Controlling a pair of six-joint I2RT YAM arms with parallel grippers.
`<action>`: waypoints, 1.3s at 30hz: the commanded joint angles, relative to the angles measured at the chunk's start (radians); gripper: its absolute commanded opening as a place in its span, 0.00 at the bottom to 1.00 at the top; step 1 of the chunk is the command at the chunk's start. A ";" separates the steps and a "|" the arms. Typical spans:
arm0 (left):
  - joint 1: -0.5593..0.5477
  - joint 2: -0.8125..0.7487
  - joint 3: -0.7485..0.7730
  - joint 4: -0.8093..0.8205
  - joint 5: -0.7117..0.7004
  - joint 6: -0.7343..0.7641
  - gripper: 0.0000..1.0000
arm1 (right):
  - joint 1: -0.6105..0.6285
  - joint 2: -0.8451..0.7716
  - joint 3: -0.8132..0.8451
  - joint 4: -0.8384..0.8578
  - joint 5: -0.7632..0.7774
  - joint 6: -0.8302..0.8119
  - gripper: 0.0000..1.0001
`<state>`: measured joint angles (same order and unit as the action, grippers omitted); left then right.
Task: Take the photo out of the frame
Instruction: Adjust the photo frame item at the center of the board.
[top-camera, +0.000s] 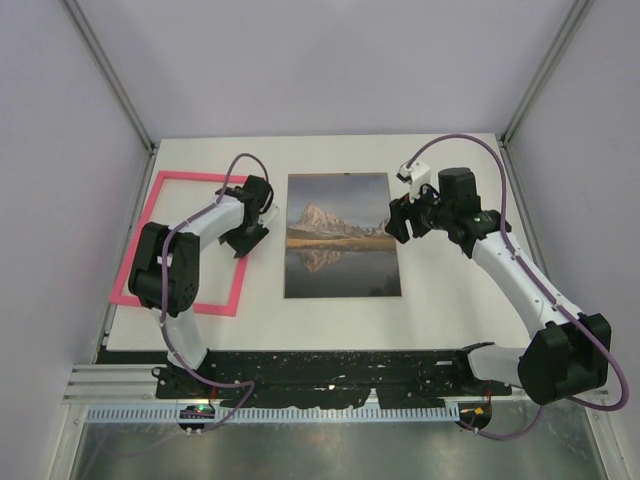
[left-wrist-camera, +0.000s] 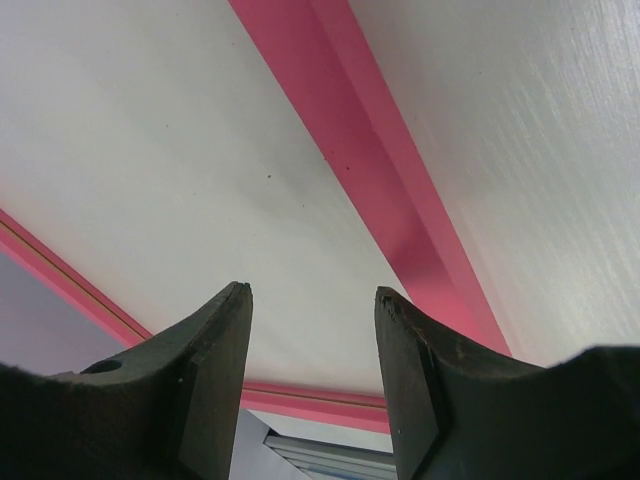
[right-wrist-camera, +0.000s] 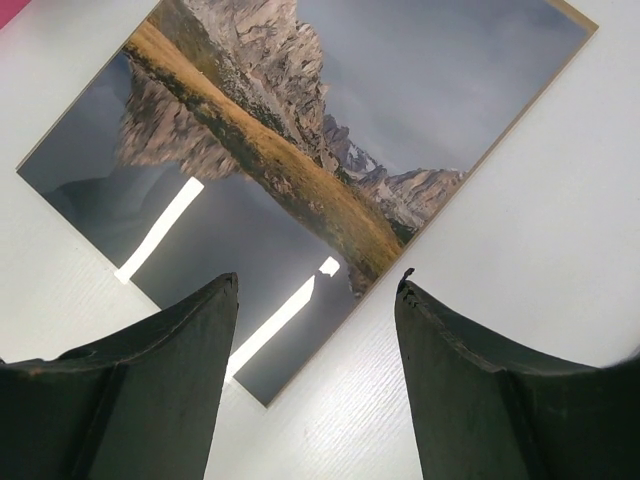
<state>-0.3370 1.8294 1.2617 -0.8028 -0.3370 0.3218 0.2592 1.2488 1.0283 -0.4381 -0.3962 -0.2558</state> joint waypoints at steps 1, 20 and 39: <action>0.000 0.024 0.068 -0.052 -0.019 -0.009 0.56 | -0.018 -0.029 -0.011 0.053 -0.056 0.021 0.68; -0.014 0.168 0.284 -0.249 0.177 -0.050 0.61 | -0.046 -0.051 -0.019 0.065 -0.081 0.035 0.68; 0.003 0.208 0.372 -0.268 0.268 -0.148 0.66 | -0.061 -0.052 -0.027 0.067 -0.112 0.039 0.68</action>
<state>-0.3447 2.0609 1.5982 -1.0809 -0.0364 0.2115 0.2028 1.2251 0.9981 -0.4129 -0.4850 -0.2291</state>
